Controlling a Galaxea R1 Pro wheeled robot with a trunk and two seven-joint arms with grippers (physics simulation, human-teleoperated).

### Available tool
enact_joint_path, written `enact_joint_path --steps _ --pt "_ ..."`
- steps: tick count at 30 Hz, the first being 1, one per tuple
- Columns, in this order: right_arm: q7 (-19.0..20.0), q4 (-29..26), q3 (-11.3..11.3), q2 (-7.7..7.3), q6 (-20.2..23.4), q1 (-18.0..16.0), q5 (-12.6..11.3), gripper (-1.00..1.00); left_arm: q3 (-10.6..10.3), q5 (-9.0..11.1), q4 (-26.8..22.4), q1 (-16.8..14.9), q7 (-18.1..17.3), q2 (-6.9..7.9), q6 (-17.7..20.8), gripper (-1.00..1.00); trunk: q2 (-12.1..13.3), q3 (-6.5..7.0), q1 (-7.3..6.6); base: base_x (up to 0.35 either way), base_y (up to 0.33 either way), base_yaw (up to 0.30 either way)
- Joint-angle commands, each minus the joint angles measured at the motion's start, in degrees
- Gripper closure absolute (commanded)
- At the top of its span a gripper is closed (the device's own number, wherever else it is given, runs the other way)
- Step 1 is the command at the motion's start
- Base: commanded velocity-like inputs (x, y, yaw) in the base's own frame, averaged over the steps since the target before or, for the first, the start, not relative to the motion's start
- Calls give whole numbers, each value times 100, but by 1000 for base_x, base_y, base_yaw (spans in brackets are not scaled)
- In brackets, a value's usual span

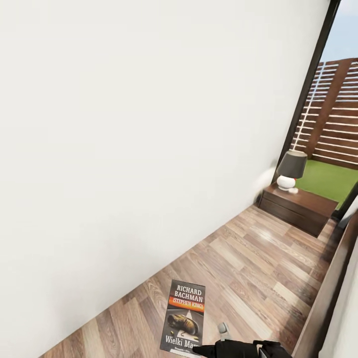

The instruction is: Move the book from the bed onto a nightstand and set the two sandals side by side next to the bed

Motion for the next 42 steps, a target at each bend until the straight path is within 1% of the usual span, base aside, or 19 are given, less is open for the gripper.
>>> enact_joint_path --steps 1,42 --pt "-1 -4 47 -6 54 -4 -58 100 -6 47 5 -5 -2 0 -22 -100 -12 -3 4 0 0 0" --pt "-1 -4 47 -8 54 -4 -58 100 -10 47 5 -5 -2 0 -20 -100 -12 364 4 0 0 0"
